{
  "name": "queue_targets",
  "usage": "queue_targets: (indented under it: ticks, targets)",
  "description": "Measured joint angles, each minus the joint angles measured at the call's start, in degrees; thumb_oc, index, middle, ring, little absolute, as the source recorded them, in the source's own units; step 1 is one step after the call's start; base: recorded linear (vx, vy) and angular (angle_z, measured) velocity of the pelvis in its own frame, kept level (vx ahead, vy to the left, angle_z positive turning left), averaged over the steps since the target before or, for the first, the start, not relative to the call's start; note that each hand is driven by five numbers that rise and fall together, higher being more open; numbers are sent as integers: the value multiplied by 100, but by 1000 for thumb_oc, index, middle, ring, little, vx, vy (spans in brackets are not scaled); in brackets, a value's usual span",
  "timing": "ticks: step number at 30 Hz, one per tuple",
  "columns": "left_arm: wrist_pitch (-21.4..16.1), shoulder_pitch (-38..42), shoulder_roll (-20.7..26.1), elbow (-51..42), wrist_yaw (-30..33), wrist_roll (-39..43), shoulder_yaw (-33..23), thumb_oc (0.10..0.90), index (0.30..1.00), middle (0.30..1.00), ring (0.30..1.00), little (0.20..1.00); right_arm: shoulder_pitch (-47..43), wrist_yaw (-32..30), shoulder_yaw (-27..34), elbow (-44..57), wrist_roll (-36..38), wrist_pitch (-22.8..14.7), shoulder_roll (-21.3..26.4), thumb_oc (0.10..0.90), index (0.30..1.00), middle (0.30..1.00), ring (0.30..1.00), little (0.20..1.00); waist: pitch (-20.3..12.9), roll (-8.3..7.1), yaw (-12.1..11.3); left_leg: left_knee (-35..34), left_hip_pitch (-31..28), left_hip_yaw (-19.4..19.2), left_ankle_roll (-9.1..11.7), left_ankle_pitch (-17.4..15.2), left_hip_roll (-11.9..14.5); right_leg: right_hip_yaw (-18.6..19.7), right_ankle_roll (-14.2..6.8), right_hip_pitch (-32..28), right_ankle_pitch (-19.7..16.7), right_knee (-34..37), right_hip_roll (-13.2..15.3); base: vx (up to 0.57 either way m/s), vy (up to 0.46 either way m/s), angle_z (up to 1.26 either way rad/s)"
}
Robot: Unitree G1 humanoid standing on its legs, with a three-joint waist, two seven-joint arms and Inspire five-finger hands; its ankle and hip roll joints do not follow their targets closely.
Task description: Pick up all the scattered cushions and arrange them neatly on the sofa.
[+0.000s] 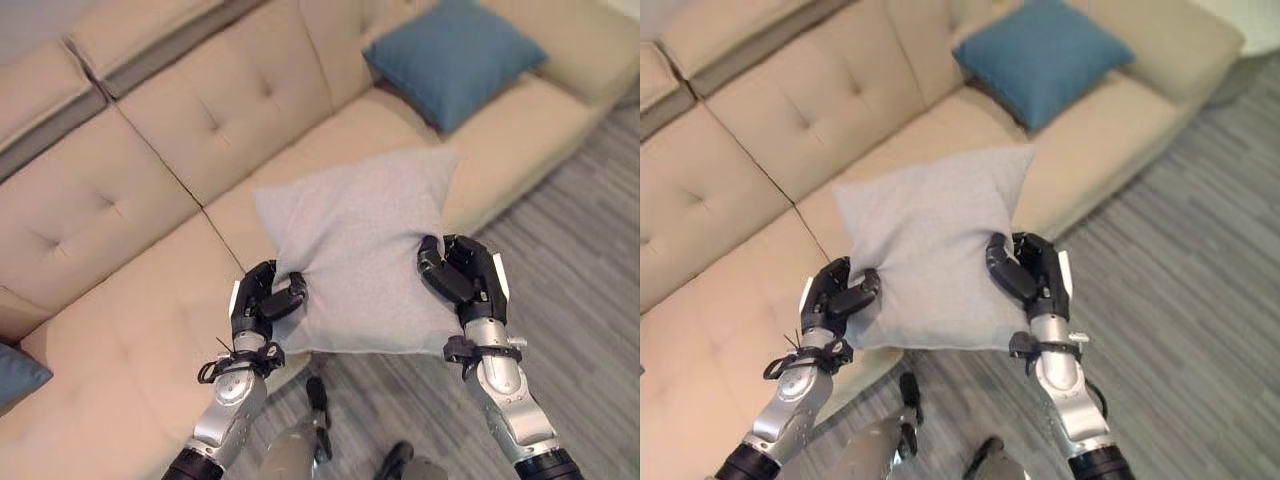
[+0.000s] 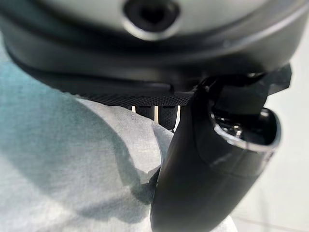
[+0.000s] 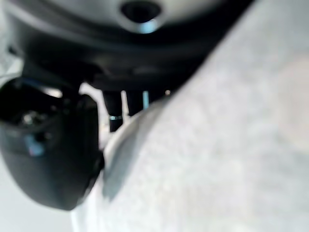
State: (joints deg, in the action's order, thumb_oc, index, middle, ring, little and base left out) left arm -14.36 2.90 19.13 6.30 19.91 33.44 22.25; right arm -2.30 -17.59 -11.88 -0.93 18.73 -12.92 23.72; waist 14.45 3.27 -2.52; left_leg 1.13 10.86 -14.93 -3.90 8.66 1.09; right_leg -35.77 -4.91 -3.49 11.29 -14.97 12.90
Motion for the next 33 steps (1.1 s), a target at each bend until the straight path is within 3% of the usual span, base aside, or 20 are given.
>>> queue_targets:
  ticks: [3, 4, 5, 6, 7, 9, 10, 11, 12, 13, 14, 15, 19, 20, 22, 23, 25, 26, 27, 33]
  targets:
    - [91, 10, 133, 4, -81, 19, -93, 400, 300, 300, 300, 300, 34, 140, 2, 0, 4, 59, -192, 400, 300, 300, 300, 300, -30, -44, -12, -145, -399, 70, -143, -187, -78, 37, -229, 95, -190, -1163, 384, 238, 340, 28]
    - [163, -1, 212, 33, -140, 15, -94, 400, 300, 300, 300, 300, 116, 140, 12, -2, 13, 126, -248, 400, 300, 300, 300, 300, -60, -124, -1, -209, -641, 171, -163, -203, -196, 66, -203, 137, -304, -1879, 680, 18, 177, 55]
    - [180, -6, 205, 34, -140, 14, -73, 400, 300, 300, 300, 300, 138, 140, 6, -2, 15, 133, -238, 400, 300, 300, 300, 300, -58, -115, 9, -237, -720, 231, -172, -214, -268, 249, -182, 220, -472, -2208, 749, -44, 96, 69]
    - [179, 5, 184, 34, -144, 5, -46, 400, 300, 300, 300, 300, 155, 141, 1, 8, 24, 132, -176, 400, 300, 300, 300, 300, -78, -63, 72, -307, -786, 436, -172, -208, -189, 770, -151, 590, -547, -2761, 752, 52, 0, 82]
    - [173, 72, 224, 33, -153, -15, -79, 400, 300, 300, 300, 300, 131, 163, 10, 47, 27, 131, -176, 400, 300, 300, 300, 300, -95, -37, 103, -410, -777, 782, -171, -209, -155, 1425, -283, 1054, -23, -2643, 479, 49, 0, 85]
    - [175, 226, 147, 166, -154, -34, -181, 400, 300, 300, 300, 300, 46, 242, 12, 44, 62, 134, -166, 400, 300, 300, 300, 300, -37, 77, 162, -524, -723, 1321, 35, -175, 2, 2656, -253, 1523, 287, -1627, -400, 76, -44, 106]
    - [175, 246, 135, 233, -154, -40, -186, 400, 300, 300, 300, 300, 46, 256, 1, 41, 68, 145, -152, 400, 300, 300, 300, 300, -31, 80, 154, -526, -728, 1479, 44, -169, -2, 2691, -214, 1649, 258, -1312, -485, 125, -114, 126]
    - [182, 174, 140, 261, -154, -41, -222, 400, 300, 300, 300, 300, 42, 324, -12, 40, 67, 156, -145, 400, 300, 300, 300, 300, -24, 45, 141, -503, -737, 1681, 58, -162, -10, 2826, -66, 1776, 49, -641, -606, 94, -96, 93]
    - [181, 128, 138, 260, -154, -41, -227, 400, 300, 300, 300, 300, 49, 368, -31, 39, 67, 156, -142, 400, 300, 300, 300, 300, -22, 36, 126, -500, -741, 1757, 110, -184, -38, 2905, -60, 1858, -149, -353, -661, 91, -85, 129]
    - [183, 59, 124, 283, -171, -44, -227, 400, 300, 300, 300, 300, 78, 393, -70, -26, 68, 154, -123, 400, 300, 300, 300, 300, -12, 20, 186, -373, -651, 2210, 246, -241, -9, 3640, -124, 1851, -646, 73, -1041, 60, -66, 150]
    - [186, 16, 151, 282, -177, -47, -209, 400, 300, 300, 300, 300, 143, 402, -59, -51, 72, 156, -115, 400, 300, 300, 300, 300, -17, 12, 235, -347, -611, 2426, 242, -260, -25, 3775, 46, 1698, -983, 215, -1131, 103, -142, 159]
    - [193, -109, 105, 254, -179, -48, -210, 400, 300, 300, 300, 300, 161, 436, -57, -122, 83, 179, -70, 400, 300, 300, 300, 300, -24, 31, 94, -394, -625, 2533, 286, -262, 29, 3610, 287, 1619, -1049, 345, -1211, 67, -116, 98]
    - [240, -411, -61, 261, -264, -41, -224, 400, 300, 300, 300, 300, 263, 560, -46, -126, 88, 206, 42, 400, 300, 300, 300, 300, -19, 94, 29, -201, -506, 2348, 304, -306, 194, 3033, 481, 1402, -1016, 491, -1329, 53, -72, 74]
    - [254, -448, -109, 263, -302, -33, -183, 400, 300, 300, 300, 300, 336, 566, 19, -123, 88, 209, 42, 400, 300, 300, 300, 300, -16, 82, 64, -15, -394, 2321, 431, -382, 193, 2841, 520, 1360, -987, 542, -1295, -1, -3, 72]
    - [311, -469, -115, 266, -315, -27, -67, 400, 300, 300, 300, 300, 378, 588, 118, -123, 87, 213, 45, 400, 300, 300, 300, 300, -15, 85, 90, 130, -287, 1980, 408, -437, 223, 2633, 593, 1320, -945, 519, -1236, -7, 37, 77]
    - [332, -443, -128, 272, -317, -13, -52, 400, 300, 300, 300, 300, 382, 588, 147, -112, 88, 217, 48, 400, 300, 300, 300, 300, -12, 83, 288, 289, -142, 1121, 330, -637, 372, 2300, 641, 1237, -960, 630, -1109, 22, 23, 89]
    - [335, -431, -148, 271, -327, -12, -40, 400, 300, 300, 300, 300, 379, 589, 189, -108, 131, 221, 50, 400, 300, 300, 300, 300, -2, 50, 344, 231, -288, 654, 296, -654, 356, 2222, 639, 1214, -902, 624, -975, 83, 10, 56]
    - [335, -431, -149, 271, -328, -12, -40, 400, 300, 300, 300, 300, 378, 589, 189, -108, 132, 221, 51, 400, 300, 300, 300, 300, -2, 50, 346, 230, -295, 638, 294, -652, 360, 2220, 637, 1214, -903, 622, -975, 123, 19, 21]
    - [340, -407, -149, 257, -335, -14, -45, 400, 300, 300, 300, 300, 394, 593, 221, -103, 172, 222, 36, 400, 300, 300, 300, 300, -26, 92, 377, 77, -411, 511, 508, -486, 400, 2187, 468, 1215, -877, 550, -959, 91, 55, 19]
    - [366, -265, -80, 221, -335, -13, -50, 400, 300, 300, 300, 300, 422, 589, 256, -92, 295, 227, -53, 400, 300, 300, 300, 300, -12, -65, 333, 163, -203, 757, 502, -440, 152, 1864, 372, 1088, -930, 718, -693, 135, 175, 39]
